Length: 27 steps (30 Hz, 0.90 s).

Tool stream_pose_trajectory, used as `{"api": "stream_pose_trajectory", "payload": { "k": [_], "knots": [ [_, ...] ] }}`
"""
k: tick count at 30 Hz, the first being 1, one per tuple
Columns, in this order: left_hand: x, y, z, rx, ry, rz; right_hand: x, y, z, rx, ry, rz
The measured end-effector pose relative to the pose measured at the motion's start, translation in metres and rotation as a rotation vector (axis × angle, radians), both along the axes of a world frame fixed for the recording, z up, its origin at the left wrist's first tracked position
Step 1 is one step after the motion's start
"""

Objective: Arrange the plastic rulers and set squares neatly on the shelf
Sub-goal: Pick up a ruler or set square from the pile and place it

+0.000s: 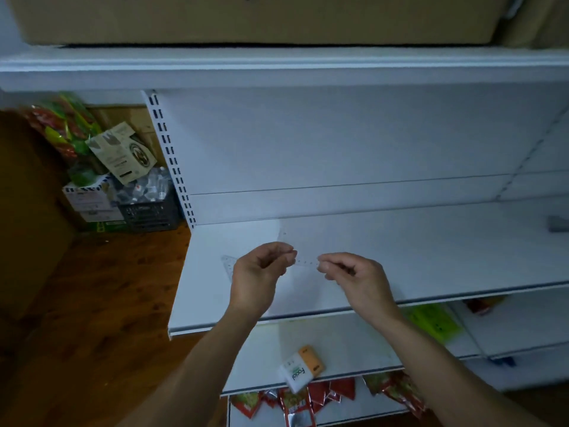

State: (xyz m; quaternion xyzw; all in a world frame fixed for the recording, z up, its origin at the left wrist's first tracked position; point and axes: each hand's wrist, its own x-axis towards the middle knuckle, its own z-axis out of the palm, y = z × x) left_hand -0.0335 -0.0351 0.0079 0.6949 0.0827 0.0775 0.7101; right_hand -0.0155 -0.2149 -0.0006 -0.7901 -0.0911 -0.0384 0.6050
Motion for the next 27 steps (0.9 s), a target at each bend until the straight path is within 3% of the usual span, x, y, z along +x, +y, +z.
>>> {"api": "stream_pose_trajectory", "payload": {
  "k": [4,8,14,17,23,27],
  "knots": [
    [0.006,-0.067,0.006,-0.056,0.029,-0.097,-0.005,-0.074,0.002,0.018,-0.102,-0.108],
    [0.010,-0.144,0.014,-0.380,0.233,-0.256,-0.011,-0.162,0.004,-0.006,-0.232,-0.240],
    [0.012,-0.281,0.015,-0.270,0.242,-0.467,-0.032,-0.298,0.006,-0.090,-0.296,-0.326],
    [0.010,-0.344,0.015,-0.222,0.176,-0.470,-0.052,-0.360,0.010,-0.040,-0.225,-0.334],
    [0.005,-0.452,0.019,-0.110,0.057,-0.526,-0.087,-0.456,0.017,0.146,0.007,-0.556],
    [0.005,-0.515,0.020,-0.105,0.022,-0.602,-0.096,-0.512,0.015,0.194,0.065,-0.664]
  ]
}}
